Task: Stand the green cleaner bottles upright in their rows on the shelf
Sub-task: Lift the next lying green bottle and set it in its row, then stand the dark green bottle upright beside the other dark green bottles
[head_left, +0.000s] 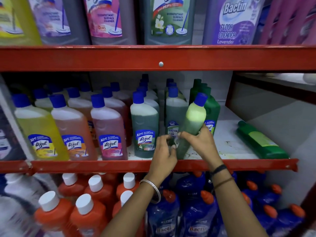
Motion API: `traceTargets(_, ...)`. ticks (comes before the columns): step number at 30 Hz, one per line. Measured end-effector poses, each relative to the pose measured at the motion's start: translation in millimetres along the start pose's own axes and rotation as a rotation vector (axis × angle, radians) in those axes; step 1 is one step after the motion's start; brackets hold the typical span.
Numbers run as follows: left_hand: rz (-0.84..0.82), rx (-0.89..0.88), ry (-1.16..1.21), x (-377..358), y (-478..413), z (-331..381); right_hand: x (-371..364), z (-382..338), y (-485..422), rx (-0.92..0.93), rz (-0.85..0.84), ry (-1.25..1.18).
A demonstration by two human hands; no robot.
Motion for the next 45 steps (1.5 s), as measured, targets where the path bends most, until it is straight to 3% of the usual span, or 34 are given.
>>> traceTargets(6, -0.066, 0.034, -0.06, 0, -10, -1, 5, 5, -5, 0.074, -0.205, -0.292)
traceTargets(15, 0.078, -0.054, -0.225, -9, -6, 6, 6, 11, -36, 0.181, -0.275, -0.259)
traceTargets(23, 0.076, -0.083, -0.292, -17, -12, 2, 11, 17, -33, 0.25, -0.137, -0.122)
traceTargets(26, 0.16, -0.083, -0.299, -22, -6, 4, 20, 22, -28, 0.232, -0.087, -0.023)
traceTargets(29, 0.311, -0.288, -0.428, -42, 5, 21, 46, 38, -25, 0.192, -0.018, 0.0)
traceTargets(31, 0.25, -0.42, -0.4, -72, 8, 40, 72, 54, -28, 0.187, 0.069, 0.076)
traceTargets(33, 0.11, -0.444, -0.316, -107, 6, 55, 103, 74, -34, 0.148, 0.174, 0.214)
traceTargets(36, -0.114, -0.357, -0.209, -162, -13, 66, 150, 108, -52, 0.043, 0.234, 0.502)
traceTargets(39, -0.328, -0.1, -0.149, -207, -39, 61, 184, 134, -70, -0.175, 0.117, 0.705)
traceTargets(42, -0.411, 0.204, -0.111, -241, -59, 57, 204, 150, -83, -0.34, -0.074, 0.651)
traceTargets(45, -0.48, 0.423, -0.139, -264, -68, 53, 207, 163, -89, -0.375, -0.19, 0.493)
Point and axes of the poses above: each hand's wrist, its own y-axis away from the middle knuckle, its own x-axis out of the back of the hand, z = x × y, the point moved 2 cm from there along -y, towards the middle knuckle, and after that the axes turned 12 degrees about y, right-handed, at the moved point
